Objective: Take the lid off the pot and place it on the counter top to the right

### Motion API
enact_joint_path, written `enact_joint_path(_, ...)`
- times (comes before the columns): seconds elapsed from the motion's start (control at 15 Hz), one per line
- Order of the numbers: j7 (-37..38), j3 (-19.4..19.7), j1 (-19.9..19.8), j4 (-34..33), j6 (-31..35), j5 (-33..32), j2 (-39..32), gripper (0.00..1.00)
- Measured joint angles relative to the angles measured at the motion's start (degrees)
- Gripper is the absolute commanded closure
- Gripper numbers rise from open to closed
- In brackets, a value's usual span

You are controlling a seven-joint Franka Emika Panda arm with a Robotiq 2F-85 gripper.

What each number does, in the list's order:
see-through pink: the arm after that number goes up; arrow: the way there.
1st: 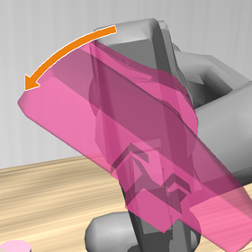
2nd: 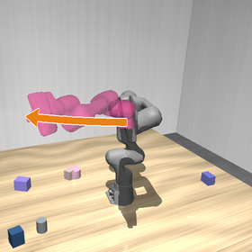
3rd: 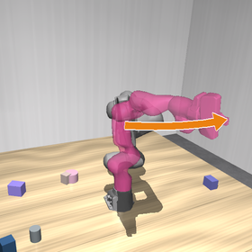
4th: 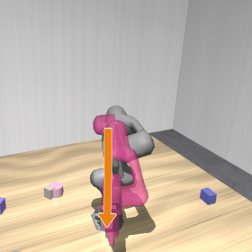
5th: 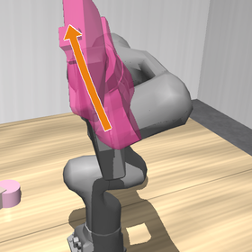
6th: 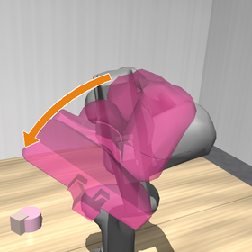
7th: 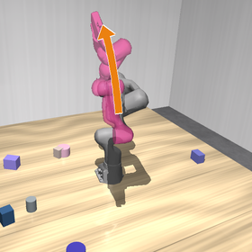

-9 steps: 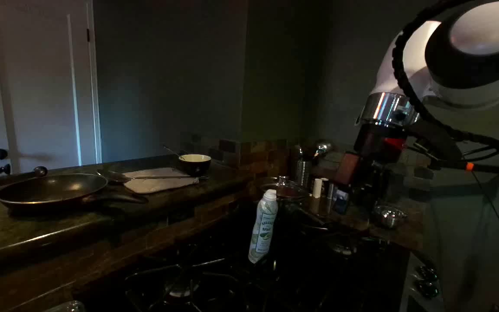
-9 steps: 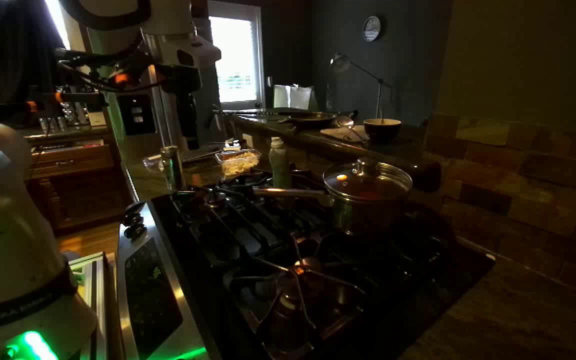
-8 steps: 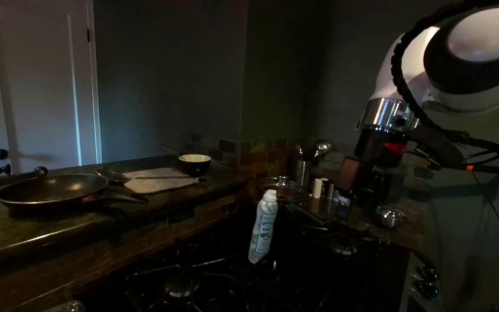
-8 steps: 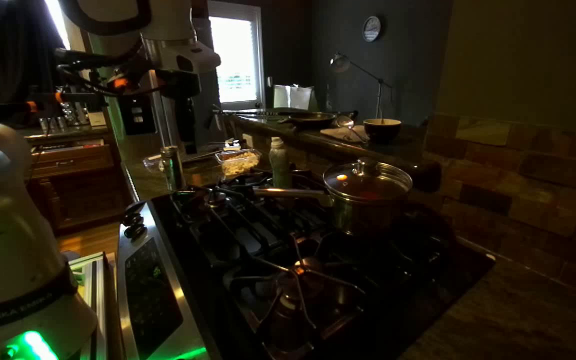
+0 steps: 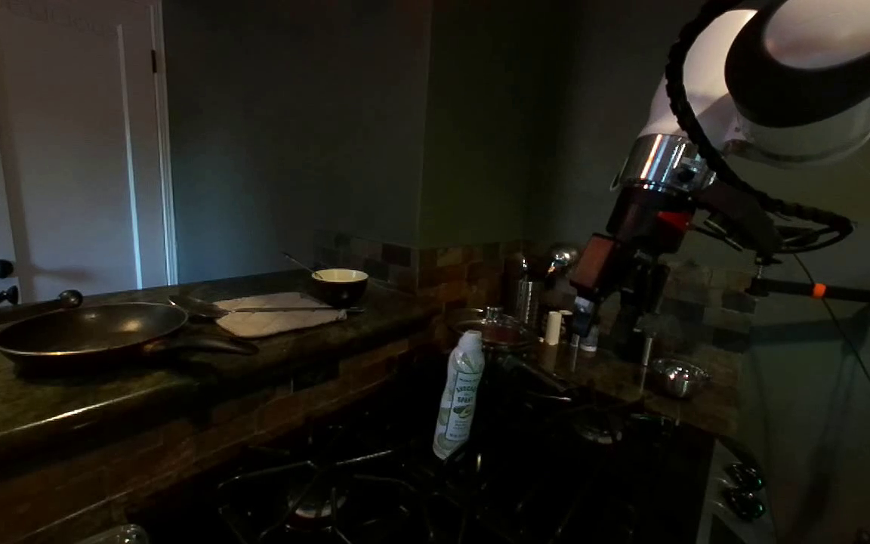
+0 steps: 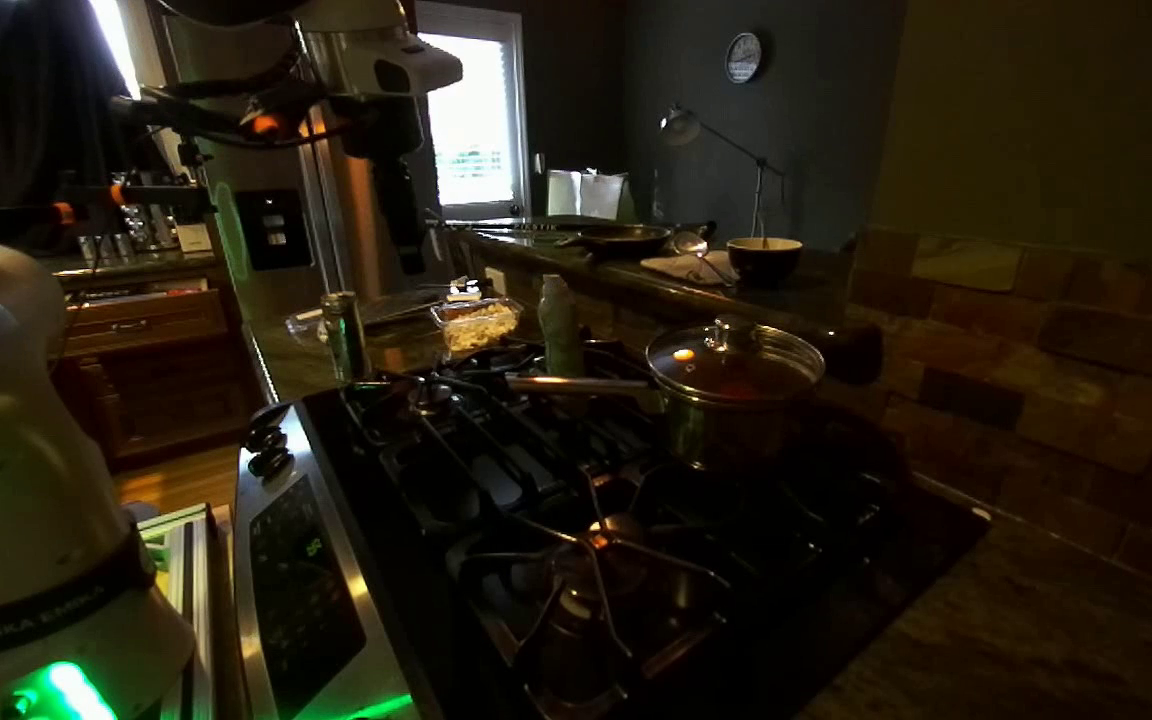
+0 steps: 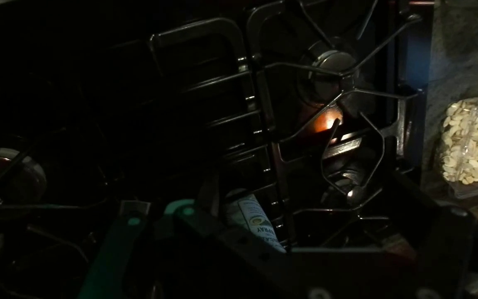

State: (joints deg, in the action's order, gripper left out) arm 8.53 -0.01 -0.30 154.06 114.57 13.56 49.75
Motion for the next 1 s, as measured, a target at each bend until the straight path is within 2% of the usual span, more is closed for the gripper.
enact_joint_path(1.0, -0.64, 0.04, 0.00, -0.44, 0.00, 0.00, -1.14, 0.00)
